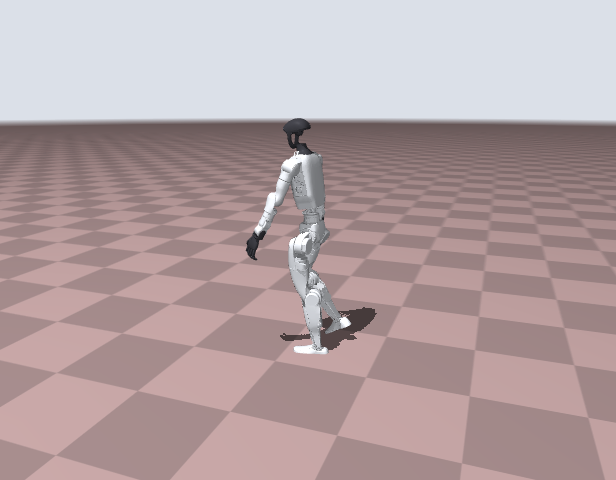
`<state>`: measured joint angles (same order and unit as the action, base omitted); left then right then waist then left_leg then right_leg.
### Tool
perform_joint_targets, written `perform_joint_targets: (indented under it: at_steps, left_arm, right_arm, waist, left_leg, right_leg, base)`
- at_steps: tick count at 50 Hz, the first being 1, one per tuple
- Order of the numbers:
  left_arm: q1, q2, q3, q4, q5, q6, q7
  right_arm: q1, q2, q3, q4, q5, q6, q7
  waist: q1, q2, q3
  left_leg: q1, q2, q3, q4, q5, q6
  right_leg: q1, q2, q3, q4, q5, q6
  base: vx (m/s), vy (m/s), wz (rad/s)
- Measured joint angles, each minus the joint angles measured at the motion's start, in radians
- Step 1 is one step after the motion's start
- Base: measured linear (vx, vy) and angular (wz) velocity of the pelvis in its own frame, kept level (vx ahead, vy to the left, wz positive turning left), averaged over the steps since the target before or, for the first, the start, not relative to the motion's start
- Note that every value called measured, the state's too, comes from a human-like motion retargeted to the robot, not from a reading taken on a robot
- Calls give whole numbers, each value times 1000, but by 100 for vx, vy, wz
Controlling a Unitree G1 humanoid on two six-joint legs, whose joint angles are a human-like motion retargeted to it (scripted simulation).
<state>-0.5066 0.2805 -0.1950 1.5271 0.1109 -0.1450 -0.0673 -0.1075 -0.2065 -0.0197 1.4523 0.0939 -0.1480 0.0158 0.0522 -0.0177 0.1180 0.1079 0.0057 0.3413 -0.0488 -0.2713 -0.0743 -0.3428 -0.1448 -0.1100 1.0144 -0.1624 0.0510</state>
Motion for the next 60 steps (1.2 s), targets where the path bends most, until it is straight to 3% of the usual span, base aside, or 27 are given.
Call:
perform_joint_targets:
  at_steps: [3, 5, 10, 12, 15, 20, 26, 30, 35, 38, 41, 45, 48, 50, 55, 60]
  left_arm:
    - [-100, 8, -37, -78, -18, -23, 15]
    - [-154, 13, -67, -132, -42, -40, 26]
    - [-249, 15, -129, -237, -138, -68, 71]
    - [-270, 10, -135, -253, -144, -62, 73]
    - [-273, -9, -137, -251, -128, -52, 59]
    - [-219, -70, -144, -154, -75, -54, -3]
    - [-48, -134, -118, 30, 169, -18, -107]
    - [86, -145, -34, 91, 193, 26, -181]
    - [225, -131, 86, 81, 21, 9, -174]
    - [289, -119, 121, 67, -35, 1, -181]
    - [337, -107, 126, 59, -33, 5, -176]
    - [380, -98, 107, 50, -14, -12, -117]
    - [401, -104, 102, 42, -25, -57, -52]
    - [415, -113, 104, 34, -45, -92, -25]
    - [424, -130, 89, 9, -157, -99, -61]
    - [400, -116, 84, 8, -93, -96, -88]
  right_arm:
    - [0, -10, -1, 35, -3, 0, 6]
    - [-1, -14, -2, 50, -2, 4, 7]
    - [-11, -7, -23, 50, -28, 44, -9]
    - [-20, 1, -37, 38, -63, 66, -4]
    - [-33, 11, -49, 16, -89, 76, 3]
    - [-78, 4, -57, 9, -95, 61, 12]
    - [-124, 1, 22, 12, -21, 34, 64]
    - [-164, 5, 96, 4, -12, 51, 74]
    - [-240, 4, 143, -13, -21, 24, 17]
    - [-291, 8, 169, -21, -23, 14, 2]
    - [-334, 15, 187, -40, -24, 8, -10]
    - [-376, 24, 208, -82, -13, -25, -51]
    - [-392, 31, 224, -115, 8, -74, -88]
    - [-392, 34, 236, -129, 14, -105, -104]
    - [-364, 38, 243, -114, -133, -72, -91]
    - [-276, 51, 264, -54, -197, -68, -51]
  waist:
    - [-61, 12, 18]
    - [-95, 10, 29]
    - [-158, -29, 70]
    - [-165, -34, 87]
    - [-168, -23, 84]
    - [-177, -19, 55]
    - [-122, -43, 26]
    - [-61, -90, -6]
    - [23, -106, -41]
    - [94, -123, -33]
    - [159, -138, -21]
    - [229, -125, 7]
    - [260, -79, 41]
    - [265, -56, 57]
    - [272, -55, 63]
    - [282, -57, 25]
  left_leg:
    - [38, -8, -47, 1, -20, -13]
    - [64, -20, -74, 5, -35, -19]
    - [163, -74, -140, 20, -87, -22]
    - [206, -74, -148, 24, -110, -25]
    - [244, -57, -150, 33, -133, -23]
    - [295, -58, -183, 74, -108, 23]
    - [325, -68, -159, 260, 62, 60]
    - [130, -56, -75, 697, 95, 84]
    - [-158, 10, 6, 1058, -85, 160]
    - [-251, 4, 33, 1012, -151, 178]
    - [-312, -15, 49, 828, -124, 162]
    - [-307, -13, 93, 415, 16, 126]
    - [-260, 10, 154, 88, 173, 91]
    - [-261, 24, 191, -38, 220, 67]
    - [-308, 34, 219, -38, 137, 16]
    - [-234, 23, 197, -38, 186, 31]
  right_leg:
    - [-24, 7, -56, -218, -30, 11]
    - [-19, 20, -75, -417, 6, 34]
    - [71, 32, -98, -996, 300, 121]
    - [80, 42, -126, -1102, 341, 164]
    - [52, 59, -163, -1102, 288, 196]
    - [113, 61, -154, -1102, 332, 186]
    - [268, 54, -96, -1102, 235, 162]
    - [317, 13, -40, -1059, 157, 159]
    - [320, 3, 11, -1009, 86, 172]
    - [339, -6, 57, -986, 53, 176]
    - [355, -15, 97, -962, 19, 167]
    - [408, 2, 132, -945, -29, 150]
    - [494, 42, 145, -959, -61, 148]
    - [549, 57, 148, -970, -78, 154]
    - [618, 43, 157, -944, -107, 160]
    - [640, 48, 180, -816, -69, 139]
  base:
    - [42, 7, 85]
    - [45, 3, 77]
    - [52, -2, 64]
    - [57, -5, 24]
    - [59, -7, 10]
    - [67, -10, 10]
    - [75, -16, -42]
    - [65, -14, -59]
    - [55, -5, -43]
    - [52, -1, -73]
    - [51, 3, -70]
    - [53, 8, -62]
    - [57, 14, -49]
    - [58, 18, -22]
    - [61, 19, -10]
    - [70, 24, -5]
